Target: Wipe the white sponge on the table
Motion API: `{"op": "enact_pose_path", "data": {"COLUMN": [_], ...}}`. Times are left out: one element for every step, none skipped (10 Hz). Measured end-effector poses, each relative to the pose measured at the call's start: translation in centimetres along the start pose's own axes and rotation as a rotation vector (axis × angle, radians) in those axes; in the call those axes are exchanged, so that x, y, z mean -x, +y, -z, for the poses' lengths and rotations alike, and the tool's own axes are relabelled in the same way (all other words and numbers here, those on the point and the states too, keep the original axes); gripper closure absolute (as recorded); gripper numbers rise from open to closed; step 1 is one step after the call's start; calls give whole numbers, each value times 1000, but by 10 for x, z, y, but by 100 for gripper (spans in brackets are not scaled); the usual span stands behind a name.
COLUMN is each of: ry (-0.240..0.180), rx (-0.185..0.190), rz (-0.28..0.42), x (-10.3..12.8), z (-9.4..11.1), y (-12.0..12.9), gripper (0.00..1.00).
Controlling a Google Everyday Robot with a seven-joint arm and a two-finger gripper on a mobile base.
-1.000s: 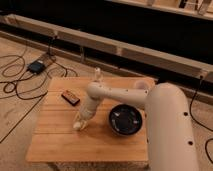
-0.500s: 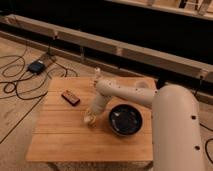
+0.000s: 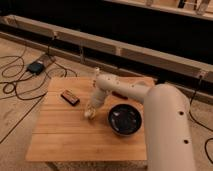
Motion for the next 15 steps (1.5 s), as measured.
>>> {"op": "enact_pose_path", "data": {"ry": [-9,-17,-33,-49,-68,-84,-109,-125,-140,-158,-182,-200,-231,-255,-283], "rx": [-15,-28,-35,-38,-41,-44,-47,-49,-49,-47,-39,-30,-3,16,50], "rz": [18,27,50,71,89,106,117,125,129,134,136,136,134,133,134], "x": [5,8,17,27,37,46,58,66,73,83,94,102,114,124,137], "z": [-4,-6,-13,-18,-23,-27,-32,-35,-36,-39,-42,-44,-49,-53,-56], "y": [-16,-26,-38,-45,-51,-55,-57,-57,-56,-52,-45,-40,-30,-24,-14], "gripper": [100,100,100,100,100,100,100,100,100,100,100,100,100,100,100]}}
